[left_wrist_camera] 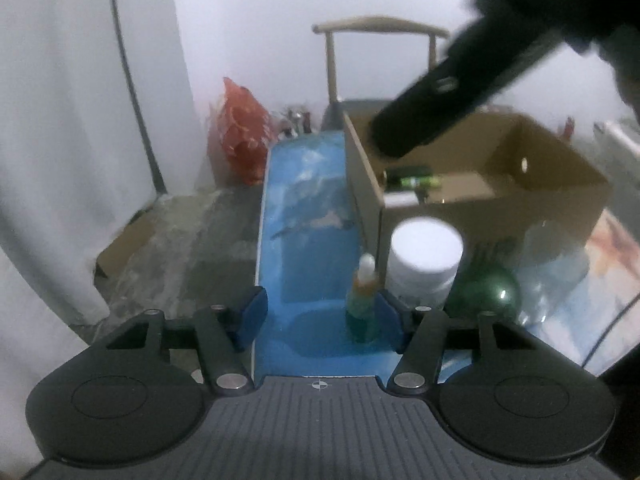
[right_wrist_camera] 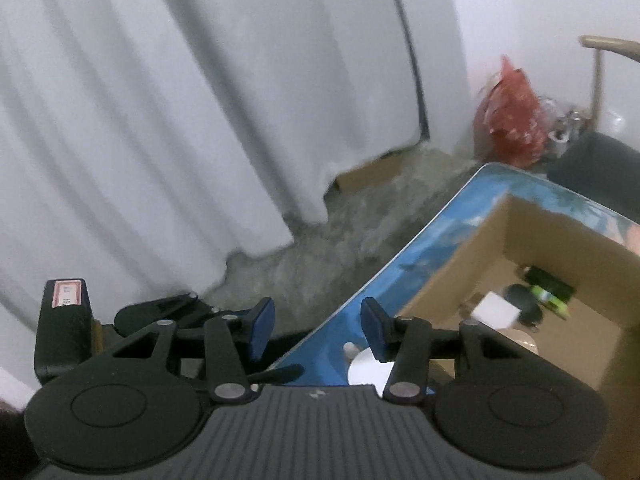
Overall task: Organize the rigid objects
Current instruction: 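Move the right tool to the small dropper bottle and grasp it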
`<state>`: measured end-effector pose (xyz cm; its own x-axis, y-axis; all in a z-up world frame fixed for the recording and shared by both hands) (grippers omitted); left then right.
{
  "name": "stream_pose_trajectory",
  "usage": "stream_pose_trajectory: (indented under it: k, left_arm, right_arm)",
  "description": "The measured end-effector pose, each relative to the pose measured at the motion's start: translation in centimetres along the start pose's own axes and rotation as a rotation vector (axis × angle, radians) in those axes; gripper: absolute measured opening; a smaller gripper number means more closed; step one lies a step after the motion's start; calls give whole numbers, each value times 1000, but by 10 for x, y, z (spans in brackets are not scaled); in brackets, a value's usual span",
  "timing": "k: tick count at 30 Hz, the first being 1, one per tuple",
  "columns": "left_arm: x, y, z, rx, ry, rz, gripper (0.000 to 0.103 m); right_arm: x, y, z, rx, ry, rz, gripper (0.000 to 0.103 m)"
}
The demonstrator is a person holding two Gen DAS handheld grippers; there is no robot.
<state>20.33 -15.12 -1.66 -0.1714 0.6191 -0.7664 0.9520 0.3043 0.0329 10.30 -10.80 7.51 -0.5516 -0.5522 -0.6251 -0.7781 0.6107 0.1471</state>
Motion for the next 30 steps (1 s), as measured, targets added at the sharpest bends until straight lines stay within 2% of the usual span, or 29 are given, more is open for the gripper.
stream_pose_trajectory:
  k: [3,7,13,22,25,28,29,30]
  left_arm:
    - [8,7,19,28,42,4,52]
    - [11,12,33,93,57,2,52]
    - [9,15,51,130,69,15,51]
    - [13,13,65,169,76,41,50]
    - [14,11,65,171,72,45,49]
    - [15,10,65,190,68,43,38]
    - [15,8,64,200,68,41,31]
    - [15,6,63,201,69,43,31]
  right_arm:
    - [0,9,34,43,90,-60,48]
    - [10,17,62,100,197,-128,36]
    - [22,22,84,151,288,-170,33]
    - [26,18,100,166,344,-166,28]
    - [26,17,105,160,352,-166,22]
    - [26,17,106,158,344,-173,19]
    - [26,17,106,158,340,-171,18]
    - [26,17,105,159,336,-170,18]
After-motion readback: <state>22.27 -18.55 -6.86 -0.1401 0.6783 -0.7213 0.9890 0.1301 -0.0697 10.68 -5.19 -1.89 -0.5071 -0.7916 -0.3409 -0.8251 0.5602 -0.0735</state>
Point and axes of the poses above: each gripper's, at about its wrist camera, not at the fingertips, and z roughly the way its jaws point, y to its left, x to its underside, the point moved 7 cm from there along z, roughly the way its jaws point, and after that the axes turned 11 degrees about x, right-handed, at the moved point
